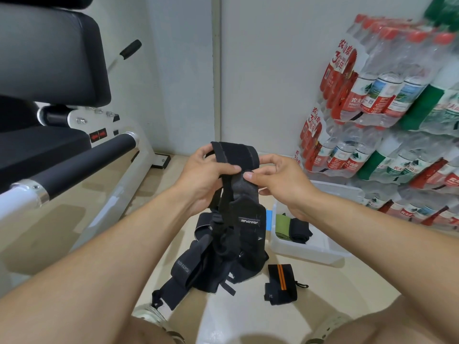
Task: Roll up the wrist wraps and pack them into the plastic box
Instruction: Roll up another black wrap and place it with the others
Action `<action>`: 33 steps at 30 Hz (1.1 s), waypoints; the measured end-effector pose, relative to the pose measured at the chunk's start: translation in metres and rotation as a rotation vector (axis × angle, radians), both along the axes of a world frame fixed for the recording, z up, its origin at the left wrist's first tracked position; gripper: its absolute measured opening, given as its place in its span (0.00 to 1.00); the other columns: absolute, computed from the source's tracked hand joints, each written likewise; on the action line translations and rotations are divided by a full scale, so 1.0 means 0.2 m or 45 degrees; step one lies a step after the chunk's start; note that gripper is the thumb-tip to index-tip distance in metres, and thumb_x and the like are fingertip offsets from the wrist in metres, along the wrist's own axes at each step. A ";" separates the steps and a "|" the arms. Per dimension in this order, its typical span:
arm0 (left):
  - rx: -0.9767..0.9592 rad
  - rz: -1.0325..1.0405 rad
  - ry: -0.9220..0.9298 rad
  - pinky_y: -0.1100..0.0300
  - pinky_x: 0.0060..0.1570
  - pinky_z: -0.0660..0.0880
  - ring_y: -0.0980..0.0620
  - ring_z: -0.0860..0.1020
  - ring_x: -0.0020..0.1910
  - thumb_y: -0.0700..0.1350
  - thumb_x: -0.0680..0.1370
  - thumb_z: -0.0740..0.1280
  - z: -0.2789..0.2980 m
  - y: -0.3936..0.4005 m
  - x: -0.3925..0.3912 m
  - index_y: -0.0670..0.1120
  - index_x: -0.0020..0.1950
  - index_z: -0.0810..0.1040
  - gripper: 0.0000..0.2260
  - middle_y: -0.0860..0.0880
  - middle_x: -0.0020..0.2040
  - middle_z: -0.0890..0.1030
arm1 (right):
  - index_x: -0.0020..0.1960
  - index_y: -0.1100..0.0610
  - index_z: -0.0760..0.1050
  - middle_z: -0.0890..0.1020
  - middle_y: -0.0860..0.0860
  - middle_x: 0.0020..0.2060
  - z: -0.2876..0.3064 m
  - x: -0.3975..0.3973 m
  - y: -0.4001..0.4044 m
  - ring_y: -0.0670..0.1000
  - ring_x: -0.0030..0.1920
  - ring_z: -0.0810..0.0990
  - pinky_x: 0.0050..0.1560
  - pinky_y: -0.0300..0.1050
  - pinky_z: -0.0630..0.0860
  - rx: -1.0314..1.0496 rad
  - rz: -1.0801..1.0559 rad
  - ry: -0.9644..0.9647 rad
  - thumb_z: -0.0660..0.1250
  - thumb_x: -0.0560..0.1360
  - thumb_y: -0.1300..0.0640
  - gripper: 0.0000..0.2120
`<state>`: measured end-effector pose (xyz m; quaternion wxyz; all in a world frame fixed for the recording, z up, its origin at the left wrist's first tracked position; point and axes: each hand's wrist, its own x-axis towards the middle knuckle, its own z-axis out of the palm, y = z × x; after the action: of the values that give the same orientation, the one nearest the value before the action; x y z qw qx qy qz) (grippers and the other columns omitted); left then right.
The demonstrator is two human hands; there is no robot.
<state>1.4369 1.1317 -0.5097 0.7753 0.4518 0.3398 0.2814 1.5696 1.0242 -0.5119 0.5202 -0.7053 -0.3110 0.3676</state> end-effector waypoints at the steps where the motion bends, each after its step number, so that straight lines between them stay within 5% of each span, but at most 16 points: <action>1: 0.024 -0.012 0.022 0.55 0.41 0.82 0.45 0.86 0.50 0.22 0.71 0.69 -0.01 0.00 0.00 0.43 0.72 0.69 0.33 0.41 0.56 0.85 | 0.60 0.55 0.78 0.88 0.48 0.42 0.00 0.00 0.00 0.40 0.38 0.85 0.35 0.34 0.76 -0.010 0.004 -0.012 0.75 0.76 0.59 0.14; 5: 0.092 -0.028 0.109 0.45 0.53 0.82 0.40 0.84 0.55 0.19 0.69 0.68 -0.03 0.00 0.01 0.47 0.76 0.67 0.40 0.41 0.58 0.84 | 0.60 0.55 0.79 0.88 0.49 0.44 -0.01 0.00 0.00 0.41 0.40 0.85 0.39 0.37 0.76 -0.014 0.000 -0.005 0.75 0.76 0.59 0.14; 11: 0.109 -0.058 0.110 0.58 0.39 0.81 0.42 0.85 0.54 0.19 0.70 0.67 -0.03 0.01 0.00 0.47 0.77 0.65 0.41 0.41 0.57 0.85 | 0.51 0.52 0.84 0.87 0.50 0.44 -0.02 0.03 0.01 0.44 0.44 0.84 0.49 0.41 0.79 -0.024 -0.008 -0.174 0.78 0.73 0.54 0.08; 18: 0.165 -0.063 0.217 0.48 0.55 0.81 0.43 0.85 0.54 0.21 0.71 0.70 -0.03 -0.03 0.00 0.51 0.83 0.55 0.48 0.44 0.55 0.86 | 0.53 0.56 0.81 0.88 0.51 0.44 -0.02 0.05 -0.01 0.47 0.47 0.87 0.51 0.38 0.79 -0.049 0.139 -0.115 0.75 0.76 0.60 0.07; 23: 0.183 -0.090 0.178 0.52 0.49 0.82 0.45 0.85 0.54 0.21 0.72 0.68 -0.01 -0.01 0.01 0.53 0.83 0.49 0.50 0.46 0.57 0.86 | 0.54 0.59 0.80 0.88 0.55 0.46 -0.01 0.05 0.01 0.52 0.49 0.88 0.59 0.49 0.82 -0.028 0.111 -0.059 0.76 0.74 0.65 0.10; 27: 0.150 -0.092 0.146 0.55 0.44 0.81 0.49 0.86 0.49 0.25 0.74 0.68 0.01 -0.02 0.00 0.53 0.83 0.47 0.48 0.45 0.54 0.86 | 0.55 0.59 0.79 0.88 0.56 0.46 0.02 0.05 0.00 0.52 0.47 0.88 0.51 0.45 0.83 0.000 0.185 -0.012 0.75 0.75 0.66 0.10; 29: 0.022 -0.016 0.080 0.53 0.49 0.81 0.49 0.84 0.52 0.29 0.76 0.68 0.02 -0.02 0.00 0.53 0.83 0.49 0.44 0.44 0.53 0.85 | 0.58 0.61 0.78 0.88 0.58 0.49 0.04 0.06 -0.02 0.53 0.48 0.87 0.48 0.42 0.83 -0.010 0.335 0.035 0.74 0.75 0.67 0.13; 33: -0.005 0.184 0.057 0.56 0.49 0.79 0.52 0.82 0.51 0.36 0.80 0.69 0.03 0.01 0.00 0.52 0.83 0.53 0.37 0.49 0.51 0.81 | 0.57 0.62 0.79 0.88 0.58 0.47 0.01 0.04 -0.06 0.58 0.52 0.87 0.60 0.50 0.82 -0.149 0.574 -0.066 0.75 0.76 0.63 0.11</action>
<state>1.4375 1.1335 -0.5041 0.7462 0.4307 0.3895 0.3257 1.5769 1.0127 -0.5104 0.3751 -0.6561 -0.4521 0.4737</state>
